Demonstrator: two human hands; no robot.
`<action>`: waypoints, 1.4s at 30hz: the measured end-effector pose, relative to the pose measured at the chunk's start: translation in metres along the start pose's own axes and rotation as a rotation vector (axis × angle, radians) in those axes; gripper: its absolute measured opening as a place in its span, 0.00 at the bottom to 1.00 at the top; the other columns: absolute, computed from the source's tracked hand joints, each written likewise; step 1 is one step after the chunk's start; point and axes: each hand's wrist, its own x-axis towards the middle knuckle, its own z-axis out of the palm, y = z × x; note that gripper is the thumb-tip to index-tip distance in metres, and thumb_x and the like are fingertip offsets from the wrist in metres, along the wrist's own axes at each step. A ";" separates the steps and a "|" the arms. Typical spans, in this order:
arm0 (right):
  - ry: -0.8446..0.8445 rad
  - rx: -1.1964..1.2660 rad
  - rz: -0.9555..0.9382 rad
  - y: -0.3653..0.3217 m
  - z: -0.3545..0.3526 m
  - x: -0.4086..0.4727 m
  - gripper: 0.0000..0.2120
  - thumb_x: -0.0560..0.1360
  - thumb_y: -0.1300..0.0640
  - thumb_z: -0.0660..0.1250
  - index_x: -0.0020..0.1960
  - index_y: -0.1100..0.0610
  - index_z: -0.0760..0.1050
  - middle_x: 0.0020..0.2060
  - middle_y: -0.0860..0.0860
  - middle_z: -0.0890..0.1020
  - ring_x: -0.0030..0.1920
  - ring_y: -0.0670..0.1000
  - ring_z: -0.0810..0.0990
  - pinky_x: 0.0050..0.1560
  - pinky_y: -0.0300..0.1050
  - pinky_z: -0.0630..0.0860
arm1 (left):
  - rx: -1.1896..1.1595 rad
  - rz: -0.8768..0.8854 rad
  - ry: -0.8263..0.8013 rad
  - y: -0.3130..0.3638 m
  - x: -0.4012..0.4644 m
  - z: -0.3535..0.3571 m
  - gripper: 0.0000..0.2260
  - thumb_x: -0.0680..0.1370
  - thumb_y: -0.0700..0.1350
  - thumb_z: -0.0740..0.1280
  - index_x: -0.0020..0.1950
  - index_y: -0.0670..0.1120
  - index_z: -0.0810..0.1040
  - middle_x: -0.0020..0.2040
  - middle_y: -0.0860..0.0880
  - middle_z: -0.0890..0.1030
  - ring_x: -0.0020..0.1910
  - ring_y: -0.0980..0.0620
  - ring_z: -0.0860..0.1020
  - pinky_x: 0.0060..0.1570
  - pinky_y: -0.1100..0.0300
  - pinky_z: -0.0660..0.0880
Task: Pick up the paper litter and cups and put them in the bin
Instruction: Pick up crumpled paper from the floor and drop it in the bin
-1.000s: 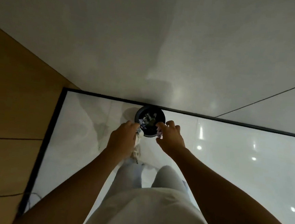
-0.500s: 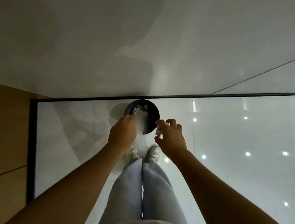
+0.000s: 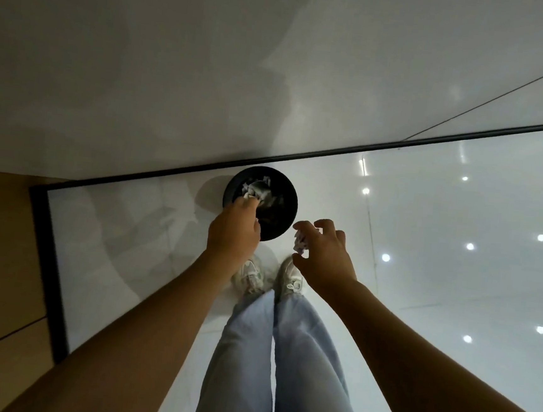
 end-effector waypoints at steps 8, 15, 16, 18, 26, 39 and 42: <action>0.027 0.003 -0.071 -0.041 0.018 0.039 0.28 0.76 0.56 0.67 0.73 0.48 0.62 0.69 0.55 0.63 0.68 0.59 0.63 0.59 0.52 0.74 | 0.152 0.077 -0.003 -0.024 -0.029 -0.005 0.18 0.81 0.46 0.58 0.71 0.46 0.68 0.64 0.47 0.75 0.60 0.49 0.74 0.56 0.60 0.71; -0.009 -0.066 -0.101 -0.055 0.027 0.067 0.30 0.77 0.55 0.65 0.75 0.46 0.58 0.76 0.56 0.57 0.74 0.63 0.58 0.72 0.58 0.61 | 0.222 0.107 -0.022 -0.035 -0.045 -0.006 0.19 0.82 0.47 0.57 0.71 0.44 0.68 0.67 0.46 0.73 0.65 0.49 0.71 0.64 0.59 0.67; -0.005 -0.060 -0.093 -0.053 0.026 0.064 0.29 0.77 0.55 0.65 0.75 0.47 0.58 0.76 0.56 0.57 0.73 0.63 0.59 0.71 0.57 0.62 | 0.241 0.113 -0.031 -0.034 -0.046 -0.007 0.19 0.82 0.48 0.57 0.71 0.44 0.67 0.67 0.46 0.73 0.66 0.49 0.70 0.65 0.59 0.67; 0.006 -0.036 -0.065 -0.046 0.023 0.054 0.29 0.77 0.56 0.65 0.75 0.48 0.59 0.75 0.56 0.59 0.71 0.62 0.61 0.69 0.56 0.64 | 0.283 0.128 -0.049 -0.028 -0.049 -0.010 0.19 0.82 0.48 0.55 0.72 0.44 0.66 0.68 0.46 0.71 0.67 0.49 0.69 0.66 0.59 0.65; 0.082 0.080 0.103 0.003 -0.028 -0.034 0.28 0.77 0.54 0.64 0.75 0.49 0.60 0.73 0.56 0.63 0.70 0.60 0.64 0.67 0.56 0.67 | 0.371 0.248 -0.103 0.037 -0.072 -0.046 0.18 0.82 0.48 0.54 0.70 0.45 0.68 0.66 0.46 0.73 0.64 0.49 0.70 0.63 0.58 0.67; 0.307 0.252 0.292 0.157 -0.155 -0.173 0.25 0.77 0.55 0.62 0.73 0.51 0.62 0.71 0.54 0.67 0.67 0.59 0.67 0.62 0.52 0.69 | 0.593 0.575 -0.098 0.289 -0.113 -0.073 0.15 0.82 0.47 0.54 0.63 0.44 0.72 0.60 0.45 0.76 0.59 0.47 0.72 0.60 0.56 0.67; 0.361 0.283 0.341 0.226 -0.185 -0.205 0.25 0.77 0.55 0.63 0.73 0.51 0.62 0.70 0.54 0.67 0.66 0.59 0.67 0.61 0.52 0.70 | 0.608 0.640 -0.089 0.372 -0.121 -0.053 0.14 0.82 0.47 0.54 0.62 0.43 0.73 0.59 0.45 0.76 0.59 0.47 0.72 0.59 0.56 0.68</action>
